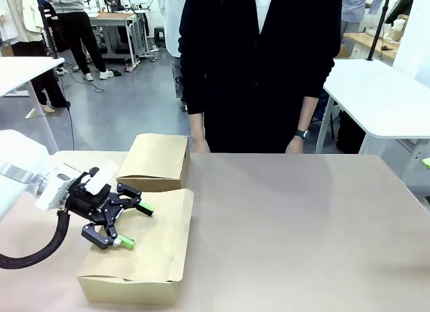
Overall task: Place items inside the box.
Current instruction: Close the lid of the Mailer Box closest to the robot.
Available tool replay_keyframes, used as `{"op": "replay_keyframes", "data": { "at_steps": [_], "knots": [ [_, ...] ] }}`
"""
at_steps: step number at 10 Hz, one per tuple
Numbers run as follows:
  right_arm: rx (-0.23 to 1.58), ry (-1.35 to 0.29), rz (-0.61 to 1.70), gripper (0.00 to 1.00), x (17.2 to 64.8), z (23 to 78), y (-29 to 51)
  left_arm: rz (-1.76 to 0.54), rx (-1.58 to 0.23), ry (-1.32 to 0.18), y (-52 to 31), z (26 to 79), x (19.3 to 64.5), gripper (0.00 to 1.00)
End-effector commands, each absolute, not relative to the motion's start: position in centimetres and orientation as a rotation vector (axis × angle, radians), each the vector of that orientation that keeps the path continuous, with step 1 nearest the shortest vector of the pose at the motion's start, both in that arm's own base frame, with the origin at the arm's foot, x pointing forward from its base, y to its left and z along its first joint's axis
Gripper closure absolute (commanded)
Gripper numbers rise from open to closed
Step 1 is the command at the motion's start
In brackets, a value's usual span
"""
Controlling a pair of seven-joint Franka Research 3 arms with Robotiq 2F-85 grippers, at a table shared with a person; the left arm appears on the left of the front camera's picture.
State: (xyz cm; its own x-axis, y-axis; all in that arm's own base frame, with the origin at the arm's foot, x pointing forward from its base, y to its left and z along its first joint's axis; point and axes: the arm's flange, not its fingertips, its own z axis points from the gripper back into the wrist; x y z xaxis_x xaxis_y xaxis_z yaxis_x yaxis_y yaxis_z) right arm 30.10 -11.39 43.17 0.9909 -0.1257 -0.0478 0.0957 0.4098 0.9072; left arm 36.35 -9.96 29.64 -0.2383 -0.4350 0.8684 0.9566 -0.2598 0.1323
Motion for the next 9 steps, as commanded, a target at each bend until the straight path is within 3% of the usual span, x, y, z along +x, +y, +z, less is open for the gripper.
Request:
{"op": "replay_keyframes", "data": {
  "at_steps": [1, 3, 5, 8, 9],
  "knots": [
    [1.136, -0.030, -0.122, 0.00, 29.8, 43.3, -11.7, -1.691, -0.824, -0.881, -10.2, 27.9, 23.3, 0.00],
    [1.136, -0.030, -0.122, 0.00, 29.8, 43.3, -11.7, -1.685, -0.818, -0.900, -9.9, 28.5, 23.4, 0.00],
    [1.136, -0.030, -0.122, 0.00, 29.8, 43.3, -11.7, -1.596, -0.858, -0.908, -7.7, 32.5, 24.2, 0.00],
    [1.136, -0.030, -0.122, 0.00, 29.8, 43.3, -11.7, -1.396, -1.039, -0.711, -0.8, 38.1, 26.2, 0.00],
    [1.136, -0.030, -0.122, 0.00, 29.8, 43.3, -11.7, -1.213, -1.091, -0.670, 0.6, 39.0, 26.7, 0.00]
  ]
}}
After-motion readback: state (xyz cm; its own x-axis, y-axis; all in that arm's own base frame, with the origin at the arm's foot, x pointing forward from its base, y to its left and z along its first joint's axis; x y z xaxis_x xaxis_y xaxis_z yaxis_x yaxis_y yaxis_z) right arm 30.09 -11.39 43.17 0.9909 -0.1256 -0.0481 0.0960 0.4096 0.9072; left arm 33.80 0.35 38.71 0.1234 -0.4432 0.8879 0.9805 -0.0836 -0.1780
